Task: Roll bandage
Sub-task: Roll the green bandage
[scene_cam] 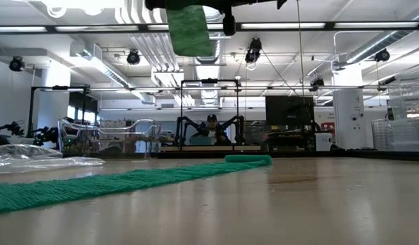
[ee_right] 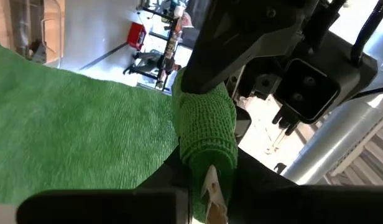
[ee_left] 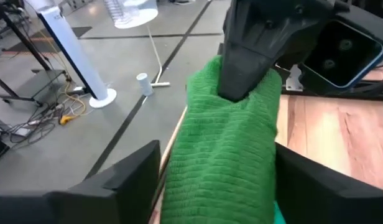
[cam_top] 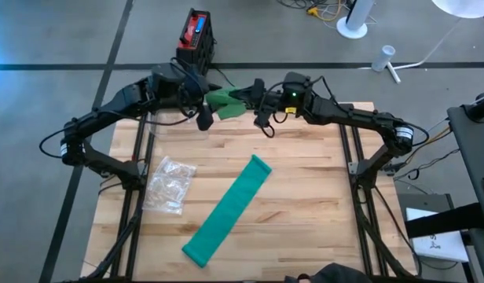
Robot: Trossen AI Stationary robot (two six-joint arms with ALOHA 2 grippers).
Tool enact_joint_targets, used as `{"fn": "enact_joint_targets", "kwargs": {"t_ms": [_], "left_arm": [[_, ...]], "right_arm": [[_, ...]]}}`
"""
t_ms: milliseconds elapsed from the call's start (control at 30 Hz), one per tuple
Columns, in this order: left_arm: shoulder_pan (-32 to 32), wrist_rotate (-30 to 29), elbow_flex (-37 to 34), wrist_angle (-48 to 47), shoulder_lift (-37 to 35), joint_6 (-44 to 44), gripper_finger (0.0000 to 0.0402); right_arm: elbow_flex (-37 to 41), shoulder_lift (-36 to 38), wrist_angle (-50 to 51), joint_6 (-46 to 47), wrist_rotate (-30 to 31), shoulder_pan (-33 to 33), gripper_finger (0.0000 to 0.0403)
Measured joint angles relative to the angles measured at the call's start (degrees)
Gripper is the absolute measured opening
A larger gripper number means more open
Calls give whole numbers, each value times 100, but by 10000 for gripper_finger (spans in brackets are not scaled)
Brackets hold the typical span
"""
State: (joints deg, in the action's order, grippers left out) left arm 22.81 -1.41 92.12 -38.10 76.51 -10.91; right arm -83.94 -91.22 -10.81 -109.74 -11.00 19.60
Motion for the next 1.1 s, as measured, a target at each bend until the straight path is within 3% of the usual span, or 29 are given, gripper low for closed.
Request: {"fn": "enact_joint_targets", "kwargs": {"t_ms": [167,300,333,500,600,700,933,1100], "left_arm": [[-2,28,-1,-81,-2,-276,153],[0,5,-1,-121,0,-467,49],[1,-9,-1,-120,0,-494,39],[18,-399,-2,-121,-2,-794,49],[24,-835,-10,-98,17,-1091,70],[14,-770,-135,-10,50,-1494,72],[9,-597,-410,616,39,-1881,52],[9,-605,-455,606,49,-2163,59]], "right_arm": [[0,-2,25,352,33,-16,77],[0,-2,59,1466,221,-53,125],[0,8,81,1841,308,-63,139],[-51,148,461,4075,171,-97,207],[-345,186,865,5399,-286,-37,243],[-676,124,1040,6372,-666,96,264],[-1278,-431,1837,7013,-1091,253,262],[-1800,-733,2480,7011,-966,265,243]]}}
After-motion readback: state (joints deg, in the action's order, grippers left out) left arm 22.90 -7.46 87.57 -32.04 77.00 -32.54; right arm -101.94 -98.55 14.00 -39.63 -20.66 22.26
